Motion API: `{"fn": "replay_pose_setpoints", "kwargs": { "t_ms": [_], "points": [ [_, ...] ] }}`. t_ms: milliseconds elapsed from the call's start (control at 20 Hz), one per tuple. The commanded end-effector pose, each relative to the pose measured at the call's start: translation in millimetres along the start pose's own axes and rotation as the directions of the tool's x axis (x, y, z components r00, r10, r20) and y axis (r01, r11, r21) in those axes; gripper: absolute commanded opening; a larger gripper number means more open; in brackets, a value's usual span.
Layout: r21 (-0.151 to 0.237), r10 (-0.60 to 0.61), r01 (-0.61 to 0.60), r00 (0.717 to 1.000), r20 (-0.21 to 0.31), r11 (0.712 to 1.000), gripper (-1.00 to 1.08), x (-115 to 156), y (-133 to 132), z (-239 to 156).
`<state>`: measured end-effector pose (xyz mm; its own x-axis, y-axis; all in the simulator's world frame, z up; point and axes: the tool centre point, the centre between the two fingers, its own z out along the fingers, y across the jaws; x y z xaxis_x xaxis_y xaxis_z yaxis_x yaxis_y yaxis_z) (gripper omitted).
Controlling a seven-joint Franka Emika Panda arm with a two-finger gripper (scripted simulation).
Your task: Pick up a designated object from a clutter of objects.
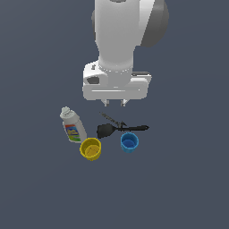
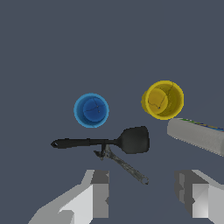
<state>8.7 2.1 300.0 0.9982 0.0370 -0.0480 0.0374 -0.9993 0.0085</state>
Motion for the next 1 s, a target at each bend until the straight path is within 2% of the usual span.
{"fn": "replay_pose_setpoints", "kwargs": {
  "t_ms": [0, 250, 450, 950],
  "points": [
    [-0.001, -0.029, 0.029, 0.999, 0.013, 1.0, 0.28, 6, -2, 9],
    [0.002, -0.113, 0.113, 0.992, 0.05, 0.994, 0.28, 23, -7, 35],
    [0.014, -0.199, 0.198, 0.976, 0.086, 0.98, 0.28, 39, -13, 65],
    [0.077, -0.401, 0.393, 0.902, 0.161, 0.916, 0.28, 68, -29, 146]
  ]
}}
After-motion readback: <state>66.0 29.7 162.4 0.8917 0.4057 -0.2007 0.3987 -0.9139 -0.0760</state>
